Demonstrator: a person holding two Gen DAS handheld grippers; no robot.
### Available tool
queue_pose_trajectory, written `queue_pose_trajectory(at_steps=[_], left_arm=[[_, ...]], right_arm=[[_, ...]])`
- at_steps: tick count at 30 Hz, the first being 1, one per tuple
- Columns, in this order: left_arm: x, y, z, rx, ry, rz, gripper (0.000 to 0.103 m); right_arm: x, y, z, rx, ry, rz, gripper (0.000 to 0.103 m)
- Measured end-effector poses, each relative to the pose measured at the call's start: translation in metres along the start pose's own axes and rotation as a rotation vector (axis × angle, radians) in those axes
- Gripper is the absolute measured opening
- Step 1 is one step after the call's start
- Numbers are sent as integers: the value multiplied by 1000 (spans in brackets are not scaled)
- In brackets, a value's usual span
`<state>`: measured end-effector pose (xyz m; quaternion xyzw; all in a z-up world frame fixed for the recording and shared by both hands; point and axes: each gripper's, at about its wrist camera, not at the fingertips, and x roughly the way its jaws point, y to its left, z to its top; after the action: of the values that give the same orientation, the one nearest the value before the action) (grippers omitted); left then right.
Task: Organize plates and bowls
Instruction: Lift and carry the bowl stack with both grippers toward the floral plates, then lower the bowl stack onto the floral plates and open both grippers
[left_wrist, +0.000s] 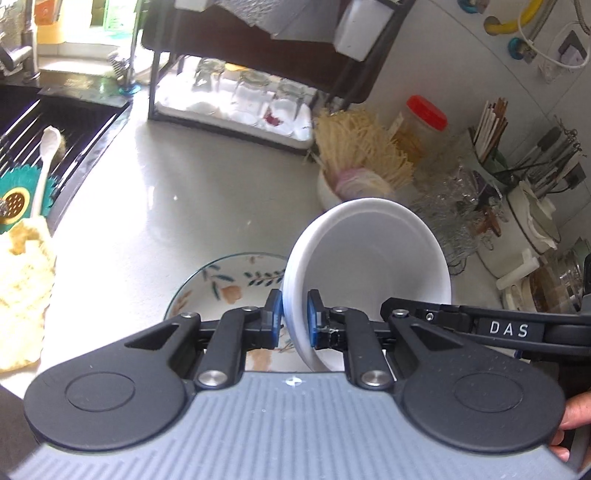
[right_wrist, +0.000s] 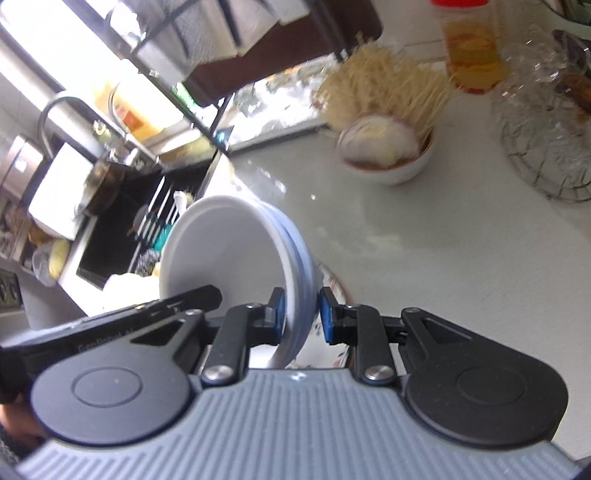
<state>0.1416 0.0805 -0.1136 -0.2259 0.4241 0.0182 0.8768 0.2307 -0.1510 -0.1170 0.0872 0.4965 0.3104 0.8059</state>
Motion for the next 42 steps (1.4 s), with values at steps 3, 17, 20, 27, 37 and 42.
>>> queue_pose_trajectory(at_steps=[3,17,20,27,37,42], left_arm=[[5,12,-13,-27,11,13,17],[32,33,-31,-66,95,29,17],[35,36,-31,-61,101,27,18],[35,35,-31,-61,110,36,18],[26,35,-34,-44,107,37,40],[9,33,-30,-24,82,29,41]], right_arm=[[14,4,-11,-22,32,-12,23],[44,6,-29,-43,59,-84,23],[49,7,-30,-47,65,-92,23],[51,9,-29,-23,60,-92,24],[46,2,-32,53,35,-64,45],[32,4,-29,74,-19,-63,52]])
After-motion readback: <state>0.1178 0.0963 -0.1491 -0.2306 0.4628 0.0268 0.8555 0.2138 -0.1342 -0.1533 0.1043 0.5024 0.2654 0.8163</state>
